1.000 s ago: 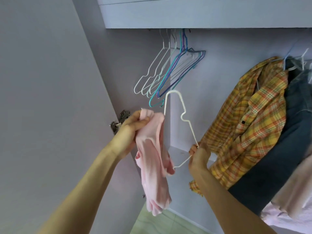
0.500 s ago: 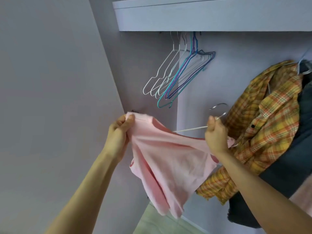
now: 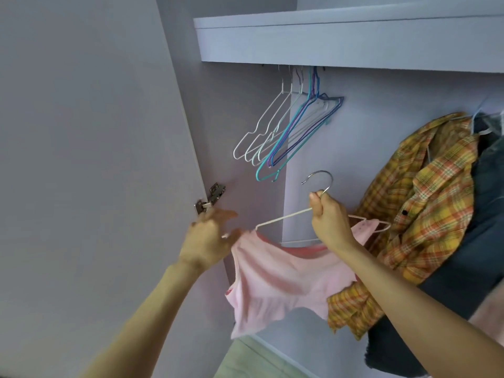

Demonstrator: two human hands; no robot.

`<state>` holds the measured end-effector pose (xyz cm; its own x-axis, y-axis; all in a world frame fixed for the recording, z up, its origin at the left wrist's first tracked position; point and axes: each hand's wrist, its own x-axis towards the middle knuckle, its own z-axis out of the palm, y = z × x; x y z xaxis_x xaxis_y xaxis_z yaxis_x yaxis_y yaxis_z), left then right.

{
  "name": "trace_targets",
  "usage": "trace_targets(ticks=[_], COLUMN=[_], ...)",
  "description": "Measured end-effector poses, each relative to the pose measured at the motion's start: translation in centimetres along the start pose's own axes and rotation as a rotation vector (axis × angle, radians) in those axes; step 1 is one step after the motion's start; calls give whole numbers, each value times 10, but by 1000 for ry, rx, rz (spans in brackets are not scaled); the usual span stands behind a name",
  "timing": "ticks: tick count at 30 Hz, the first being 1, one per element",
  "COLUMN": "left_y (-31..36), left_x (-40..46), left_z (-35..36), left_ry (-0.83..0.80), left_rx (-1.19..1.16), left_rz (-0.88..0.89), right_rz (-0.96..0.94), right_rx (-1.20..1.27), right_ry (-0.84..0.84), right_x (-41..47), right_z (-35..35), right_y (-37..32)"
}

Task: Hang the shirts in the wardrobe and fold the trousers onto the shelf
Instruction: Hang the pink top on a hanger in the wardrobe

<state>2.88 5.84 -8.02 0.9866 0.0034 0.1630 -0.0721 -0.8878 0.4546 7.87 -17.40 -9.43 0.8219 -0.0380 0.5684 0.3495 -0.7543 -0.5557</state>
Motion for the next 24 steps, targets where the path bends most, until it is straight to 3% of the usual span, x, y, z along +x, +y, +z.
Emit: trace_targets(ticks=[3, 9, 14, 16, 19, 22, 24], left_y=[7, 4, -8, -12, -19, -20, -19], left_x=[-1, 2, 5, 9, 14, 15, 16], left_z=[27, 34, 26, 26, 28, 31, 30], left_ry=[-133, 184, 288, 303, 317, 306, 327], left_rx=[85, -126, -143, -153, -152, -160, -163], left_rz=[137, 135, 131, 90, 45, 26, 30], right_rz=[-18, -28, 177, 276, 508, 839, 916], right_rx=[48, 255, -181, -240, 4, 509, 730], right_ry=[-25, -173, -174, -138, -73, -159, -190], right_x=[3, 6, -6, -15, -25, -25, -22], right_z=[-3, -31, -62, -67, -59, -44, -36], right_y=[-15, -8, 64, 82, 86, 74, 64])
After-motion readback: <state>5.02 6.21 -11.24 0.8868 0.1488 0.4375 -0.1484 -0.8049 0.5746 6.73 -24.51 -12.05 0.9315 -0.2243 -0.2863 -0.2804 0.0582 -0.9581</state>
